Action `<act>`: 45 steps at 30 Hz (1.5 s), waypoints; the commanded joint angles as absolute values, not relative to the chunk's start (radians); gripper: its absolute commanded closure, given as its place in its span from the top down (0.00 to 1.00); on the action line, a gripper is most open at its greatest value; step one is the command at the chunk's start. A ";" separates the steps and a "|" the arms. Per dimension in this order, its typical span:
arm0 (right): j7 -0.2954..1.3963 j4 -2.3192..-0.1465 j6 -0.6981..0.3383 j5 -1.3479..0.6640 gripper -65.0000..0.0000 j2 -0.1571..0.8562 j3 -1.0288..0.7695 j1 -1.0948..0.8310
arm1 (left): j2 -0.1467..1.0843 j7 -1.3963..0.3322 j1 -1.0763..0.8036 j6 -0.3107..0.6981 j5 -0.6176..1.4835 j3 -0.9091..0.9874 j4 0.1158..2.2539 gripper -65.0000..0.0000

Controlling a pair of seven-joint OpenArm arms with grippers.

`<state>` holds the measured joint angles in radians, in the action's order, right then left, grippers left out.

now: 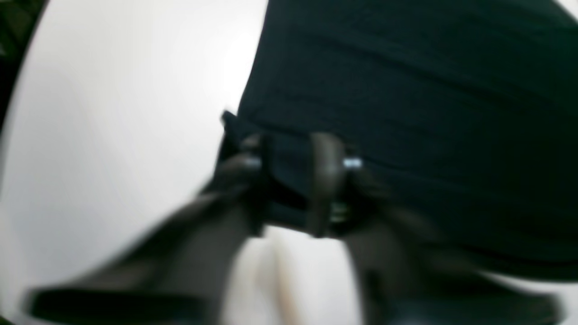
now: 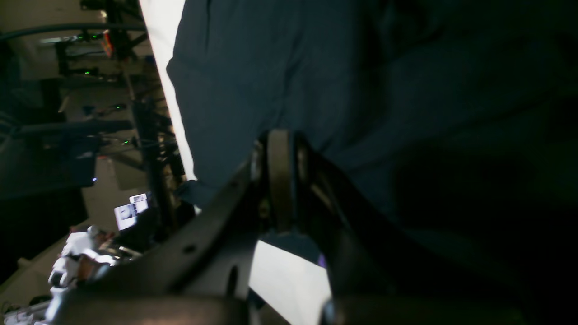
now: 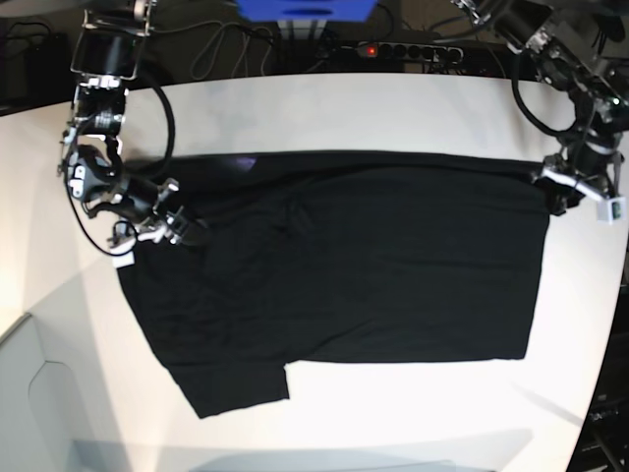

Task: Fold the T-shirt properly
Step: 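Grasp the collar edge with both grippers and pull it toward the robot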

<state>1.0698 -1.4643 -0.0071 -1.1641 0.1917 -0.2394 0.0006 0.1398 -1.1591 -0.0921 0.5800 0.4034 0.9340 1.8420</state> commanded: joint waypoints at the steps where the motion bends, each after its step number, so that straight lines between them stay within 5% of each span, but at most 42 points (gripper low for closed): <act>1: 1.069 -1.483 -0.013 -1.190 0.00 0.209 -0.242 0.008 | 0.153 -1.141 -0.084 0.582 0.375 0.906 1.877 0.05; 8: 1.061 -1.481 -0.010 -1.162 0.00 0.248 -0.229 0.007 | 0.120 -1.049 -0.042 0.582 -0.053 0.645 1.857 0.00; 14: 0.951 -1.481 -0.010 -0.897 0.00 0.234 -0.122 0.007 | 0.048 -0.828 -0.074 0.582 -0.294 0.602 1.732 0.00; 26: 0.825 -1.481 -0.010 -0.532 0.00 0.160 -0.051 -0.059 | 0.084 -0.789 -0.116 0.582 -0.306 0.651 1.529 0.00; 45: 0.825 -1.623 -0.010 -0.513 0.00 0.240 -0.081 -0.278 | 0.065 -0.714 -0.415 0.582 -0.191 0.645 1.643 0.00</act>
<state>0.7498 -1.6321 -0.0360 -0.5800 0.2211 -0.0700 -0.2554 0.0692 -0.6102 -0.3908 0.5571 -0.1482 0.6456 1.6547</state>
